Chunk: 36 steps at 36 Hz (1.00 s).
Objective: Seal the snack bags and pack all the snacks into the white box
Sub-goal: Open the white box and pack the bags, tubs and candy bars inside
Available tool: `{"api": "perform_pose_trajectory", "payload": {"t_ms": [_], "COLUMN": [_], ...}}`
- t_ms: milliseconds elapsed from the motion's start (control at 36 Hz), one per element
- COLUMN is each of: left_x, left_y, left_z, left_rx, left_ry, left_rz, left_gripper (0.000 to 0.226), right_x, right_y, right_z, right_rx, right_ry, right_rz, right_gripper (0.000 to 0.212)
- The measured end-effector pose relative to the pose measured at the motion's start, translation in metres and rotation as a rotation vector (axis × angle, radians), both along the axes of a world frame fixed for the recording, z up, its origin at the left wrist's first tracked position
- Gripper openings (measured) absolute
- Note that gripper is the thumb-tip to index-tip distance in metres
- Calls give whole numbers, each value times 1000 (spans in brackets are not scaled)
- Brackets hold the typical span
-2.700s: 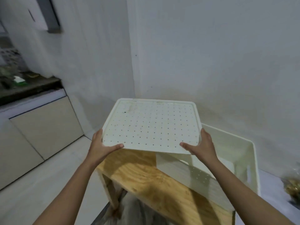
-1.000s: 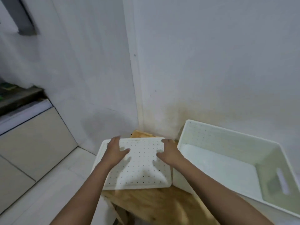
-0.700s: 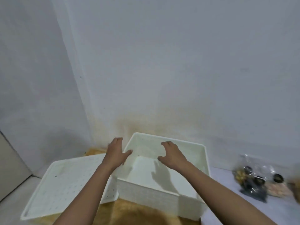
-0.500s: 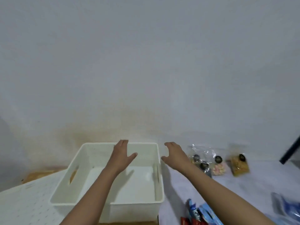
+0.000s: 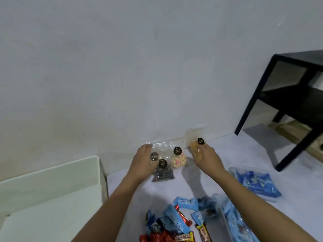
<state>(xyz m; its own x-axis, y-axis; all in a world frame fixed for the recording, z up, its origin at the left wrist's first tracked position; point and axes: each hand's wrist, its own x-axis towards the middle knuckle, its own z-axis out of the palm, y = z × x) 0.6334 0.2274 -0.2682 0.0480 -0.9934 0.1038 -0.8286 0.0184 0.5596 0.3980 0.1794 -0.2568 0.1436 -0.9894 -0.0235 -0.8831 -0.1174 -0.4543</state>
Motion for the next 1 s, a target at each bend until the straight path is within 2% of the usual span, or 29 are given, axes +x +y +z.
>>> {"api": "perform_pose_trajectory", "payload": {"t_ms": [139,333,472,611,833,1000], "left_x": [-26,-37,-38,-35,-27,-25], "left_y": [-34,-56,-69,-76,-78,-80], "left_z": [-22,-53,-64,-69,-70,-67], "left_rx": [-20,-19,-69,-96,-161,-222], "left_ry": [11,97,117,113,59,63], "left_rz": [171,390,465,506,521,532], "left_gripper": [68,77,83,67,34,16], "right_x": [-40,-62,-55,-48,-47,-52], "right_y": [-58,-139,-169,-181,-190,-189], "right_z": [-13,-36,-54,-73,-96,-91], "right_rx": [-74,-144,-184,-253,-333,-282], "right_ry": [-24,-17,-52,-121,-186,-266], "right_rz": [3,91,66,32,55,87], "right_gripper": [35,59,58,55,9,5]}}
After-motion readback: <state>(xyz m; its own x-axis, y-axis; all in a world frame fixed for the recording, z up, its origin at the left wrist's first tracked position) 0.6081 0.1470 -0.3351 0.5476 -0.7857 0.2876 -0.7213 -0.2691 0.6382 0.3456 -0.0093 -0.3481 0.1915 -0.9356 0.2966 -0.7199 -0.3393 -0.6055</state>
